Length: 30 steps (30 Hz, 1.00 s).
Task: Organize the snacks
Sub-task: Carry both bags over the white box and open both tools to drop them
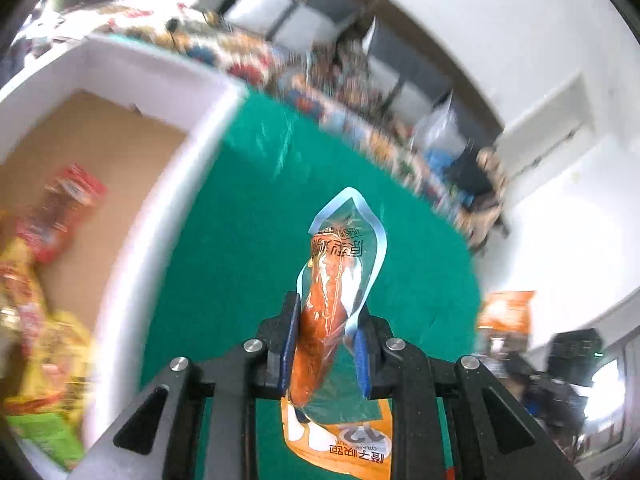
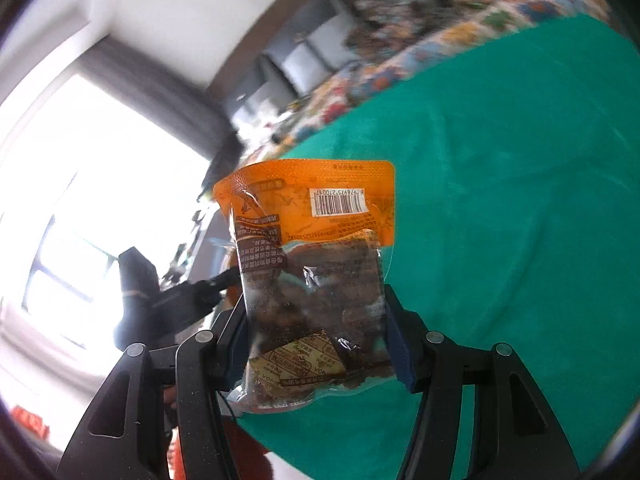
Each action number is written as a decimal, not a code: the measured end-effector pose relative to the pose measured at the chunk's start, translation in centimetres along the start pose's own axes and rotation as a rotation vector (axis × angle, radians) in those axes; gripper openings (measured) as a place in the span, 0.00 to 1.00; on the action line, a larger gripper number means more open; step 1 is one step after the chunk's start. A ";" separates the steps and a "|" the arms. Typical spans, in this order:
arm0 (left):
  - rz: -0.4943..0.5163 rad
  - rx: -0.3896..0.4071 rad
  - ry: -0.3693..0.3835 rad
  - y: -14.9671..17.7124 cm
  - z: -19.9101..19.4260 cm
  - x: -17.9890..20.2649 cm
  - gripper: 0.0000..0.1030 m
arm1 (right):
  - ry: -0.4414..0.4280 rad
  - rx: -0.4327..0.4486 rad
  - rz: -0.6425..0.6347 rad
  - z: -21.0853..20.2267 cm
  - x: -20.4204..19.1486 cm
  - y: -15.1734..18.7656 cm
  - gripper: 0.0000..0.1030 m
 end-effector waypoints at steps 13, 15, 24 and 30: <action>0.089 0.026 -0.453 -1.1 -13.5 -15.0 0.27 | -0.132 -0.293 -0.293 18.8 -22.6 7.7 0.61; 0.113 -0.016 -0.522 0.5 -13.3 -16.2 0.47 | -0.062 -0.320 -0.336 22.6 -23.5 9.8 0.72; 0.154 0.018 -0.769 3.8 -14.3 -17.1 0.83 | 0.119 -0.354 -0.375 25.5 -20.8 11.0 0.80; 0.158 0.166 -0.963 3.2 -17.8 -15.3 1.00 | 0.178 -0.184 -0.492 20.8 -22.5 9.6 0.81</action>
Point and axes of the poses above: each gripper's, at about its wrist camera, not at the fingertips, and z roughly the way its jaws point, x to its right, y to its underside, the point moved 7 cm from there along z, roughly the way its jaws point, and after that the axes turned 13 degrees about z, right-handed, at the moved point
